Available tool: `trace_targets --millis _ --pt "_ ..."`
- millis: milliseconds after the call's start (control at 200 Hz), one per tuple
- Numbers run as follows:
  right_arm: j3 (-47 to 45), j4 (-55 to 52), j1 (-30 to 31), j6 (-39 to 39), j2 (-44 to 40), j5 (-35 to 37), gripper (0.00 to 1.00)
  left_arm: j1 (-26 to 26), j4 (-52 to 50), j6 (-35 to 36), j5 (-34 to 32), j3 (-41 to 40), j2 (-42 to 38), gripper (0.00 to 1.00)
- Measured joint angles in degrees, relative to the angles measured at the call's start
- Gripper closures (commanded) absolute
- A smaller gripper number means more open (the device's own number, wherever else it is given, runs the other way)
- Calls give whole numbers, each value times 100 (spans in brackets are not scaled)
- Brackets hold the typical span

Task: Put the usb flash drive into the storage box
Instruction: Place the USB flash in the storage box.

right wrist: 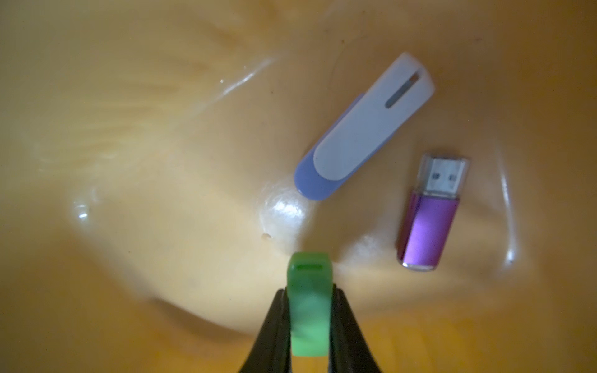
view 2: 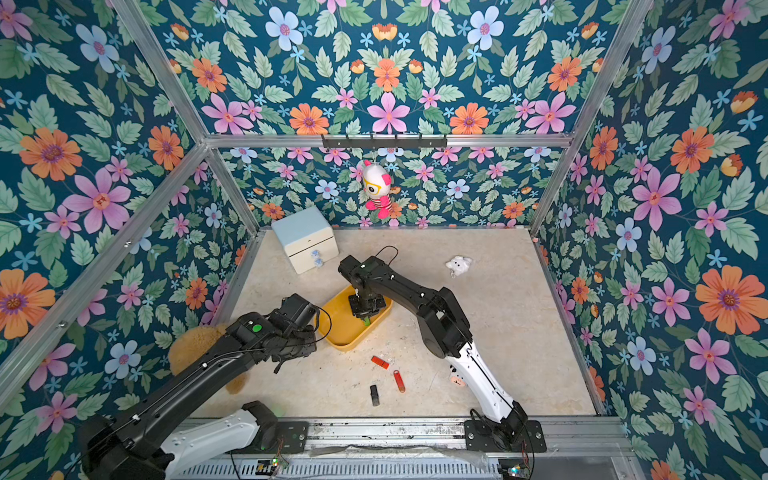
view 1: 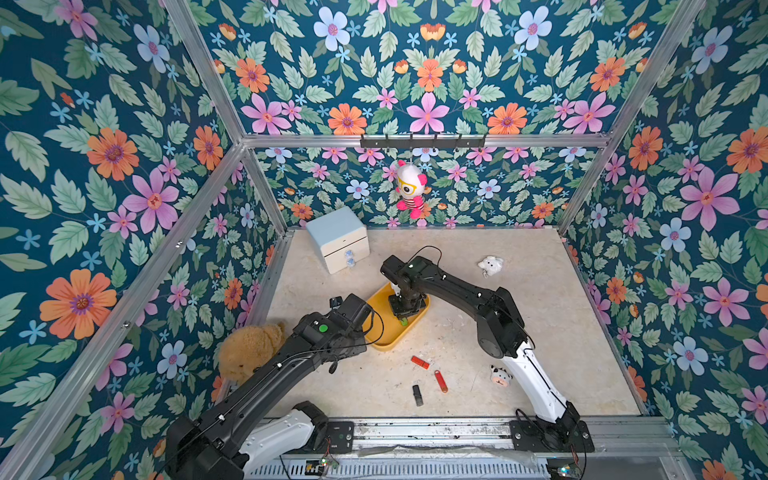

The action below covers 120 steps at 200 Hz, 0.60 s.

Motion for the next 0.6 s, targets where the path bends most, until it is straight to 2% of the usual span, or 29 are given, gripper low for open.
trace_targets --millis 260,340,440,600 --pt "94 0 -42 0 120 37 100 0 35 44 28 -35 20 100" --pt "111 -2 -46 0 144 39 90 0 52 44 31 -39 33 100" --pt "168 -4 -55 2 181 42 71 0 59 63 31 -20 83 100" --pt "153 2 -48 -2 184 44 64 0 208 83 87 22 184 100"
